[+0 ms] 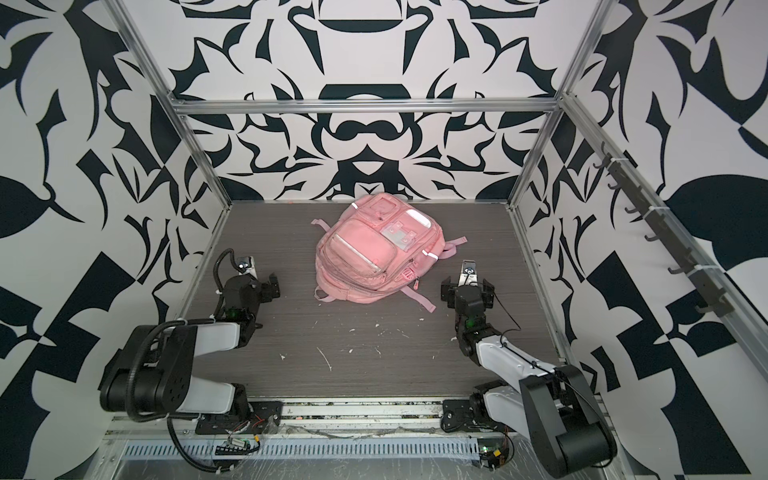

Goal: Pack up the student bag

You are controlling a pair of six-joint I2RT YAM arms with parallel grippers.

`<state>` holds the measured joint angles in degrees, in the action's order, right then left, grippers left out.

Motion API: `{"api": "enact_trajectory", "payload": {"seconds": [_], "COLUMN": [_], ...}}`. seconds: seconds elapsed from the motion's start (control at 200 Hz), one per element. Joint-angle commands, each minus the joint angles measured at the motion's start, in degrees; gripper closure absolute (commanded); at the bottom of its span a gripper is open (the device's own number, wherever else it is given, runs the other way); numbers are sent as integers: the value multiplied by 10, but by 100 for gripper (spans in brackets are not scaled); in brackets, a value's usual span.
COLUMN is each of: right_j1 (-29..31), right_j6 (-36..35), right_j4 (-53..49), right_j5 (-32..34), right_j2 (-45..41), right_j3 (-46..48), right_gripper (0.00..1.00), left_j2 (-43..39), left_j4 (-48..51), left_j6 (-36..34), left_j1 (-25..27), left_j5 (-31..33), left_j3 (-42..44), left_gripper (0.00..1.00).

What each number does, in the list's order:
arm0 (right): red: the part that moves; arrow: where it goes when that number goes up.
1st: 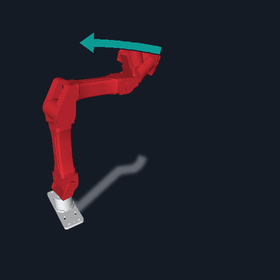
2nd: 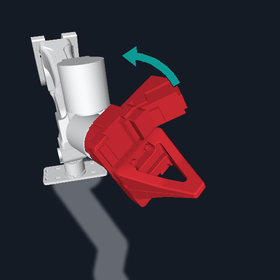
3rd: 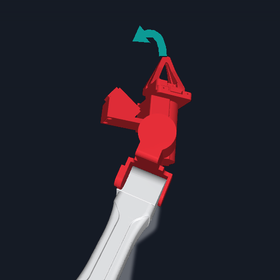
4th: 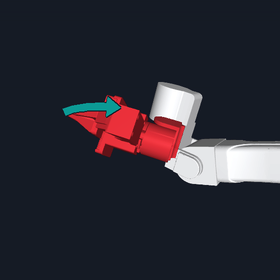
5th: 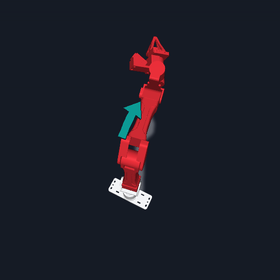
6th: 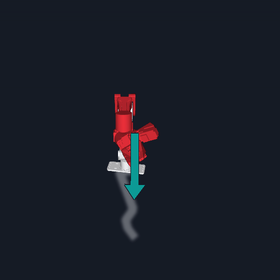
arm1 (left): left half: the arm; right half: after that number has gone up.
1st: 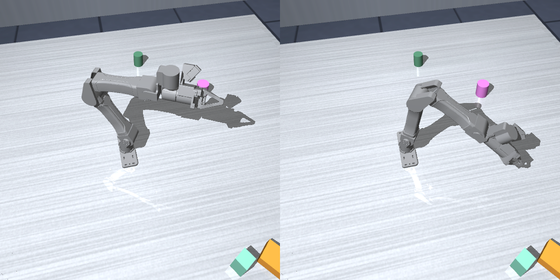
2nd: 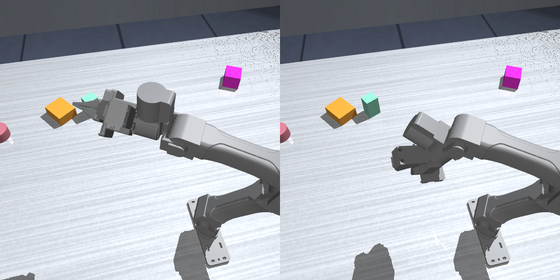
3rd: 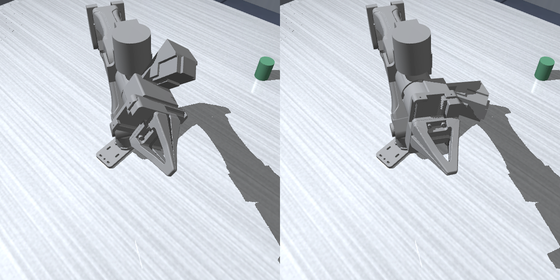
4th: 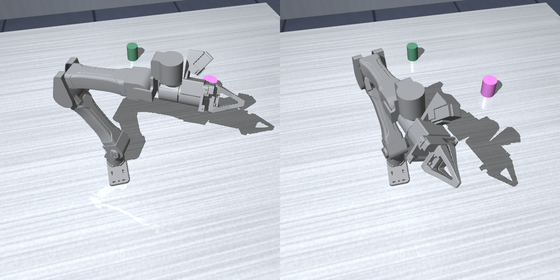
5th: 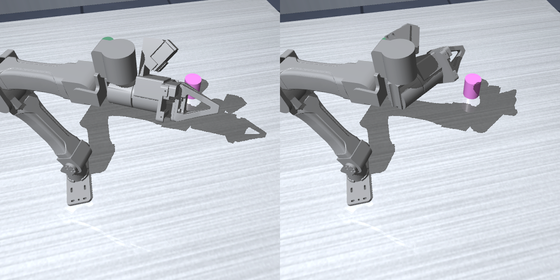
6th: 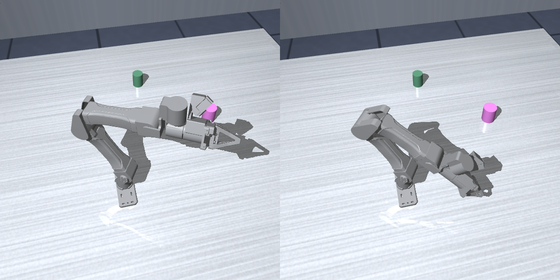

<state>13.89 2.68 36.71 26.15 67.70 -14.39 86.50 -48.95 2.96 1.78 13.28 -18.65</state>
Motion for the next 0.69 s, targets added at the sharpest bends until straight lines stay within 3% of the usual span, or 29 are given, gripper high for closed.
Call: {"api": "enact_trajectory", "payload": {"seconds": [0.0, 0.065, 0.14, 0.19, 0.335, 0.42, 0.51, 0.69], "right_j1": [-2, -2, -3, -5, -18, -48, -61, -62], "right_j6": [-23, -31, -43, -51, -75, -55, -52, -37], "right_j4": [114, 148, 192, 227, 246, 268, 202, 171], "right_j5": [21, 19, 18, 7, -75, -111, -142, -108], "right_j2": [31, 63, 103, 131, 197, 227, 210, 216], "right_j3": [5, 5, 7, 8, -13, -18, -34, -55], "right_gripper": [1, 1, 1, 0, 2, 2, 2, 1], "left_j2": [32, 15, 34, 28, 30, 29, 29, 29], "left_j4": [-95, 3, -52, -35, -40, -38, -38, -38], "left_j6": [-21, -17, -22, -21, -19, -19, -19, -18], "left_j1": [-11, -11, -10, -10, -11, -10, -11, -11], "left_j5": [-126, -139, -135, -136, -135, -135, -135, -134], "left_j3": [-1, -33, -22, -26, -25, -25, -25, -25], "left_gripper": [1, 1, 1, 1, 1, 1, 1, 1]}}
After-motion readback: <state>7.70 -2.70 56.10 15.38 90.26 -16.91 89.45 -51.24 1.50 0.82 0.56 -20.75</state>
